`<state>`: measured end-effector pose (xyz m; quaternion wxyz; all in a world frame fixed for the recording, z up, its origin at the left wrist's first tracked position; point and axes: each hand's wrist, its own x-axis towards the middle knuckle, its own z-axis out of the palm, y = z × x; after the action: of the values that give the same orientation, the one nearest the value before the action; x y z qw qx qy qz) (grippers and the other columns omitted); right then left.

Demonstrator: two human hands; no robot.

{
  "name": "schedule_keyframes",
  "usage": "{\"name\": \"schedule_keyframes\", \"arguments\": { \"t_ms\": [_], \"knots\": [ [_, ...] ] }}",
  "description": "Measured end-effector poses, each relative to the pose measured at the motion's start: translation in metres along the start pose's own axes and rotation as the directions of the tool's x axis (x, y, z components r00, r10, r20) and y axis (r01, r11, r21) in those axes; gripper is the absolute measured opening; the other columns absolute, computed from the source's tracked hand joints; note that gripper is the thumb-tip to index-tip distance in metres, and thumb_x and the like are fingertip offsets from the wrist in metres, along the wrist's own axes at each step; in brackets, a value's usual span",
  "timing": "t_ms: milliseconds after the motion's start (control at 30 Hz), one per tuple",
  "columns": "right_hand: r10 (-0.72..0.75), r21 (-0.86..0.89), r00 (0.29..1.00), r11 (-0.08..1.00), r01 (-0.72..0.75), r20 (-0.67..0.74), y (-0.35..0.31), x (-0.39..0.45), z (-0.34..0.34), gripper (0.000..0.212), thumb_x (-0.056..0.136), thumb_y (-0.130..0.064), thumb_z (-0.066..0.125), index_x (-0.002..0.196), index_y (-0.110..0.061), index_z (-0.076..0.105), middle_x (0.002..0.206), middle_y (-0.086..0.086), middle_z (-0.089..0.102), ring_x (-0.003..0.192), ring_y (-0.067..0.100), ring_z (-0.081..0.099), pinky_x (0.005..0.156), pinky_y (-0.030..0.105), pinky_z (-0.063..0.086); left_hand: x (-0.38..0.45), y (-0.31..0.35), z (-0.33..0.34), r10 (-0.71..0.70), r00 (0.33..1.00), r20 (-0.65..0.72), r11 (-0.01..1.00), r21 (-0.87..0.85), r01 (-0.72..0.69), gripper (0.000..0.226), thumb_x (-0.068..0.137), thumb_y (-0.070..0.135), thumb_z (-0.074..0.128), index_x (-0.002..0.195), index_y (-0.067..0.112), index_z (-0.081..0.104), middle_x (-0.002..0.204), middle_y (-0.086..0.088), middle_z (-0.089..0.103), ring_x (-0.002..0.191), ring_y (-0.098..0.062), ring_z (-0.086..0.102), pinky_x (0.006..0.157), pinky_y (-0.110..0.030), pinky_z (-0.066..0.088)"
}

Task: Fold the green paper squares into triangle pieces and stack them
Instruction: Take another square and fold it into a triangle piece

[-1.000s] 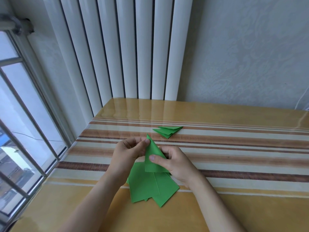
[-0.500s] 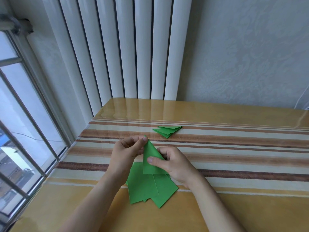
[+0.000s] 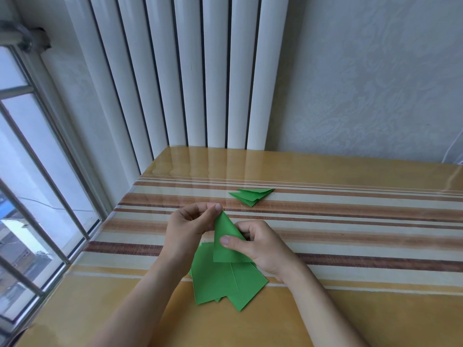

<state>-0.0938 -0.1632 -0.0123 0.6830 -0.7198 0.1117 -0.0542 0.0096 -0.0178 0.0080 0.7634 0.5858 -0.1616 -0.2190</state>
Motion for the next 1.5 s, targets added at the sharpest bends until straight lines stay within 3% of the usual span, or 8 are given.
{"name": "schedule_keyframes", "arguments": {
  "t_ms": [200, 300, 500, 767, 933, 1100, 1300, 1500],
  "knots": [
    [-0.016, -0.014, 0.985, 1.0, 0.013, -0.172, 0.0, 0.001, -0.006, 0.018, 0.096, -0.026, 0.076, 0.103, -0.01, 0.079, 0.099, 0.014, 0.08, 0.098, 0.041, 0.075, 0.093, 0.062, 0.058, -0.001, -0.003, -0.002, 0.012, 0.997, 0.074, 0.987, 0.158, -0.023, 0.023, 0.08, 0.025, 0.082, 0.095, 0.007, 0.082, 0.091, -0.017, 0.08, 0.085, -0.034, 0.075, 0.085, -0.041, 0.063],
    [-0.042, -0.026, 0.959, 0.999, 0.036, -0.281, -0.001, 0.002, -0.011, 0.013, 0.098, -0.023, 0.074, 0.103, -0.013, 0.08, 0.095, 0.009, 0.081, 0.095, 0.034, 0.077, 0.091, 0.059, 0.059, -0.003, -0.008, 0.001, 0.038, 0.993, 0.115, 0.949, 0.307, -0.072, 0.013, 0.083, 0.022, 0.082, 0.091, 0.012, 0.083, 0.084, -0.009, 0.081, 0.075, -0.02, 0.075, 0.073, -0.028, 0.061],
    [-0.061, -0.071, 0.954, 0.997, 0.042, -0.295, -0.001, 0.002, -0.009, 0.013, 0.098, -0.025, 0.074, 0.102, -0.015, 0.08, 0.093, 0.009, 0.081, 0.092, 0.033, 0.077, 0.087, 0.056, 0.06, -0.002, -0.01, 0.0, 0.083, 0.992, 0.091, 0.898, 0.424, -0.114, 0.006, 0.087, 0.021, 0.082, 0.09, 0.017, 0.084, 0.08, -0.001, 0.081, 0.07, -0.015, 0.074, 0.071, -0.028, 0.062],
    [-0.073, -0.07, 0.956, 0.996, 0.055, -0.285, 0.0, 0.003, -0.011, 0.014, 0.096, -0.026, 0.076, 0.102, -0.014, 0.08, 0.095, 0.011, 0.08, 0.094, 0.035, 0.076, 0.089, 0.061, 0.059, -0.003, -0.008, 0.001, 0.022, 0.994, 0.108, 0.937, 0.345, -0.058, 0.008, 0.091, 0.014, 0.077, 0.093, 0.008, 0.082, 0.085, -0.009, 0.081, 0.075, -0.017, 0.074, 0.073, -0.025, 0.06],
    [-0.057, -0.039, 0.976, 0.998, 0.05, -0.208, 0.003, 0.004, -0.007, 0.042, 0.079, -0.048, 0.081, 0.099, -0.01, 0.079, 0.098, 0.022, 0.077, 0.099, 0.049, 0.07, 0.089, 0.065, 0.055, -0.002, -0.006, 0.001, -0.025, 0.995, 0.1, 0.97, 0.245, -0.001, 0.015, 0.086, 0.021, 0.079, 0.093, 0.008, 0.083, 0.089, -0.017, 0.079, 0.079, -0.022, 0.071, 0.08, -0.033, 0.062],
    [-0.033, -0.015, 0.992, 0.999, 0.031, -0.123, 0.003, 0.004, -0.007, 0.019, 0.094, -0.023, 0.078, 0.106, -0.007, 0.079, 0.101, 0.015, 0.08, 0.099, 0.04, 0.076, 0.095, 0.061, 0.057, -0.003, -0.003, 0.0, -0.075, 0.994, 0.074, 0.99, 0.126, 0.066, 0.023, 0.078, 0.026, 0.082, 0.092, 0.007, 0.083, 0.094, -0.022, 0.078, 0.087, -0.035, 0.072, 0.092, -0.048, 0.06],
    [-0.011, -0.016, 0.999, 1.0, 0.01, -0.053, 0.002, 0.002, -0.001, 0.029, 0.087, -0.03, 0.082, 0.094, -0.002, 0.076, 0.097, 0.022, 0.077, 0.085, 0.033, 0.072, 0.086, 0.065, 0.057, -0.003, 0.004, 0.001, -0.089, 0.995, 0.034, 0.996, -0.006, 0.089, 0.018, 0.073, 0.023, 0.083, 0.084, 0.008, 0.082, 0.092, -0.021, 0.078, 0.081, -0.029, 0.076, 0.081, -0.037, 0.064],
    [-0.029, -0.024, 0.998, 0.999, 0.027, -0.054, 0.001, 0.001, 0.0, 0.039, 0.082, -0.039, 0.083, 0.095, -0.003, 0.076, 0.1, 0.026, 0.075, 0.088, 0.038, 0.073, 0.086, 0.068, 0.055, -0.002, 0.004, 0.002, -0.095, 0.995, -0.001, 0.995, -0.025, 0.095, 0.021, 0.071, 0.023, 0.084, 0.086, 0.007, 0.082, 0.091, -0.02, 0.078, 0.081, -0.028, 0.075, 0.08, -0.035, 0.064]
  ]
}}
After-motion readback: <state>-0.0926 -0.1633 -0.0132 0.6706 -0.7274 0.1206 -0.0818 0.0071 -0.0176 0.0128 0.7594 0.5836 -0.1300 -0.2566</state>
